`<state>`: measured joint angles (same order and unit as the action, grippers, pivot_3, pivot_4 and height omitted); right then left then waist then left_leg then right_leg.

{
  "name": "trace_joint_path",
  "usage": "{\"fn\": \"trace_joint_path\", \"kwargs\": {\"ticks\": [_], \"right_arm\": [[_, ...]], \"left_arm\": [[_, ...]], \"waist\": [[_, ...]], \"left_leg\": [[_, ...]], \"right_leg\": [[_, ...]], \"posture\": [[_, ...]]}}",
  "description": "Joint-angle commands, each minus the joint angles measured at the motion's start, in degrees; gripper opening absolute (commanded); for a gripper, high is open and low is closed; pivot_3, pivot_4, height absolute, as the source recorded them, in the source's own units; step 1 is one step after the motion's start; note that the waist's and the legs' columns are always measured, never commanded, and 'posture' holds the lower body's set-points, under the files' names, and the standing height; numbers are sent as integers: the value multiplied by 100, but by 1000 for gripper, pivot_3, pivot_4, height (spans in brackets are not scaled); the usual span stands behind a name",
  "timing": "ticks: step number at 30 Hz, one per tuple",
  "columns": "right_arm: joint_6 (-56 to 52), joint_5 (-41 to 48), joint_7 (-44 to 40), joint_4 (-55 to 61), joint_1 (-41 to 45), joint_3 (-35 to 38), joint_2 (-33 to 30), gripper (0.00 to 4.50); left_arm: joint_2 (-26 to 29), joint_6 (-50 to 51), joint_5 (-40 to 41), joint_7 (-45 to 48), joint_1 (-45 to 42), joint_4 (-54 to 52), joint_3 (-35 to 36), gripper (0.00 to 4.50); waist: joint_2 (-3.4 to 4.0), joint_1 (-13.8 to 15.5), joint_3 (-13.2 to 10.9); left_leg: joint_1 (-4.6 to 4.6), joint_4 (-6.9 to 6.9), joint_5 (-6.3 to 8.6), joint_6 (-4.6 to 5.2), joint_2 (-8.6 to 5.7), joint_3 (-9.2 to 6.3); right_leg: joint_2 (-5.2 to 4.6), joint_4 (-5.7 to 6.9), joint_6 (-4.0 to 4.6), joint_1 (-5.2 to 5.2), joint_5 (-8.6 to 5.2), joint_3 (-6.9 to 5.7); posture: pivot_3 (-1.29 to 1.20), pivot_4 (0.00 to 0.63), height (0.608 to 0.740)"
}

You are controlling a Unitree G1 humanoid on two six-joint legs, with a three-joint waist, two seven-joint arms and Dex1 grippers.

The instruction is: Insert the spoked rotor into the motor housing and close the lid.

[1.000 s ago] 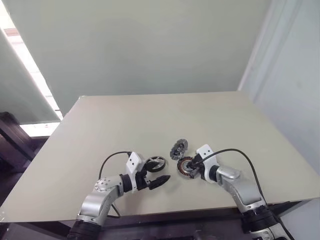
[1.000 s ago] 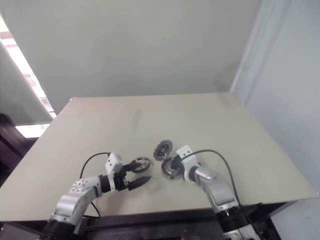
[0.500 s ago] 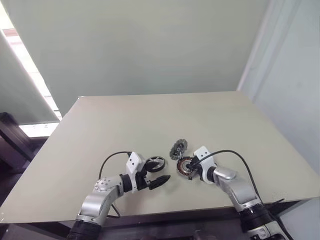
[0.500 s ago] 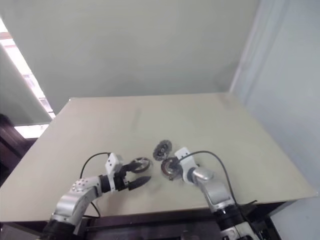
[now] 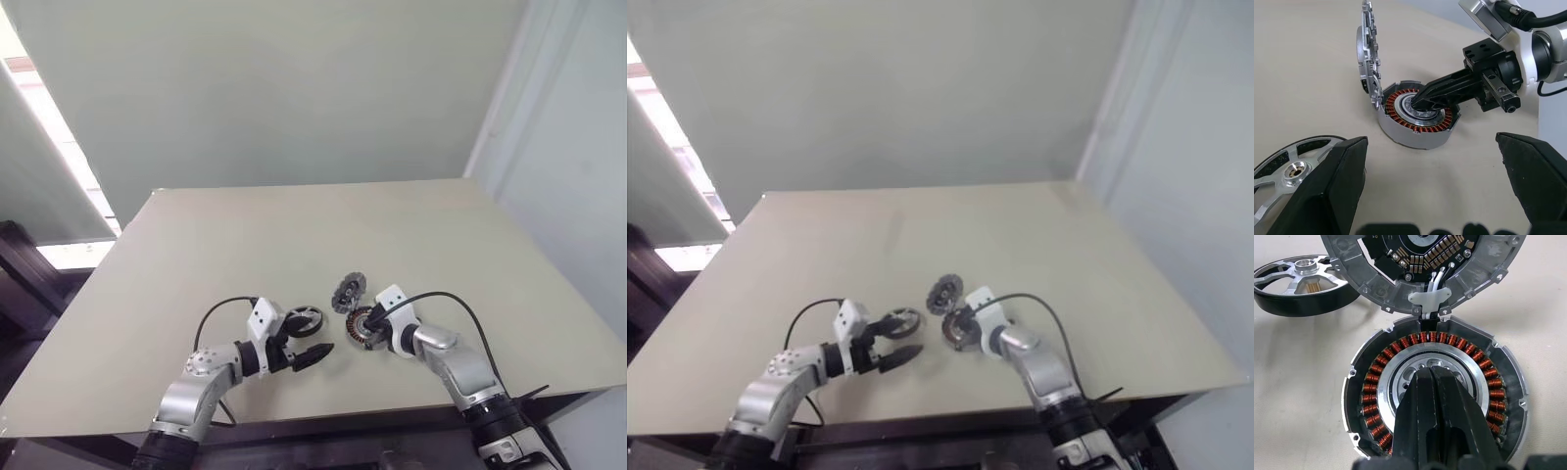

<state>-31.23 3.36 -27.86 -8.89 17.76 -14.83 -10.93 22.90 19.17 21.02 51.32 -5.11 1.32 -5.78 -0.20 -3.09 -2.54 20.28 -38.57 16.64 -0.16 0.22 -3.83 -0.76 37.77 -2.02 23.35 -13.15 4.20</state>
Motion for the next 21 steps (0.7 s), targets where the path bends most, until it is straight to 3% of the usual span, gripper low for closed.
{"fn": "trace_joint_path", "kwargs": {"ticks": [1,11,18,21], "right_arm": [[-78,58,-63,323,170,92,-38,26],[-219,463,12,925,140,743,-74,26],[-305,506,-60,1101,-70,725,-202,26],[-423,511,-188,1225,-144,599,-325,701]], "left_arm": [[11,-74,0,5,-73,-198,15,4500],[13,-77,-8,11,-91,-169,16,4500],[14,-72,-10,13,-110,-148,19,4500],[15,-84,-15,15,-119,-130,23,4500]], "waist": [[0,1,0],[0,4,0],[0,3,0],[0,3,0]], "left_leg": [[0,0,0,0,0,0],[9,0,0,0,-1,-2],[9,1,0,0,-1,-2],[9,0,0,0,-1,-1]], "right_leg": [[0,0,0,0,0,0],[-1,-2,0,4,0,-2],[-1,-2,0,5,0,-2],[-2,-2,0,5,0,-1]], "posture": [[0,0,740],[0,0,740],[0,0,740],[0,0,740]]}}
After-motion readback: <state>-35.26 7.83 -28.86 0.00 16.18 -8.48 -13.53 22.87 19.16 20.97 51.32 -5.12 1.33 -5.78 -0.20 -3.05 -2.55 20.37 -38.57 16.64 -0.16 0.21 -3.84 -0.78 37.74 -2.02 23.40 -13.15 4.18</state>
